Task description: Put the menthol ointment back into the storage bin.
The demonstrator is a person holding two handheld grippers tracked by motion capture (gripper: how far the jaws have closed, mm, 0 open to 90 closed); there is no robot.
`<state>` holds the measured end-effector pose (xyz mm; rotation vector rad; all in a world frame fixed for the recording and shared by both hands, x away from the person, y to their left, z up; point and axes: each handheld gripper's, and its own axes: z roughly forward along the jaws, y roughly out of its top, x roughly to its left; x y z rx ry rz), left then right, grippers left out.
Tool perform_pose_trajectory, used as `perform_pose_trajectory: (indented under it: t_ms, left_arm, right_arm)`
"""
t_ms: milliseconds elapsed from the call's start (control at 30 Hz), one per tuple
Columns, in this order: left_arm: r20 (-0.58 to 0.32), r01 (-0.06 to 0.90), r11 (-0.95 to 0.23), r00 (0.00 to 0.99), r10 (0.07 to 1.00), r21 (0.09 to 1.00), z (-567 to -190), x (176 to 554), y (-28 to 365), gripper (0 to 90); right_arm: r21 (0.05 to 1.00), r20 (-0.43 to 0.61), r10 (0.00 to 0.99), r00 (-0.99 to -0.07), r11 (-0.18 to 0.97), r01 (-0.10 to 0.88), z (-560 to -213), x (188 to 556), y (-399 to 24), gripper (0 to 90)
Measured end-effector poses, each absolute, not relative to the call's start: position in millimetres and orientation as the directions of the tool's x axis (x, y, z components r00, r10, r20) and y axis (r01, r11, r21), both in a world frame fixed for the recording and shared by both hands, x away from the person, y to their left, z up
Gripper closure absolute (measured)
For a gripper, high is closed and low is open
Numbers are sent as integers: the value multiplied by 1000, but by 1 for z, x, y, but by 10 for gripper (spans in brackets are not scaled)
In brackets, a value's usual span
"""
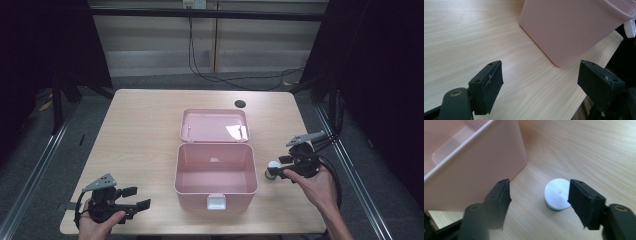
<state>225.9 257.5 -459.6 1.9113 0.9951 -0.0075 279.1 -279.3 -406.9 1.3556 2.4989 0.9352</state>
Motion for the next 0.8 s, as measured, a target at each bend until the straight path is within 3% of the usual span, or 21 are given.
perform_pose_trajectory:
  t_ms: [233, 300, 567, 800]
  left_arm:
    - [-391, 638, -222, 671, 630, 738, -460, 226, 258, 201]
    - [-389, 638, -221, 670, 632, 738, -460, 226, 257, 201]
    - [-392, 640, -219, 668, 633, 737, -460, 226, 257, 201]
    - [-392, 641, -219, 667, 634, 735, -460, 227, 257, 200]
  right_arm:
    - [495, 147, 789, -597, 464, 735, -409, 293, -273, 266]
    - [478, 134, 785, -605, 484, 733, -408, 297, -271, 310]
    - [423, 96, 779, -620, 532, 734, -402, 306, -265, 322]
    - [335, 63, 767, -639, 587, 737, -405, 319, -259, 387]
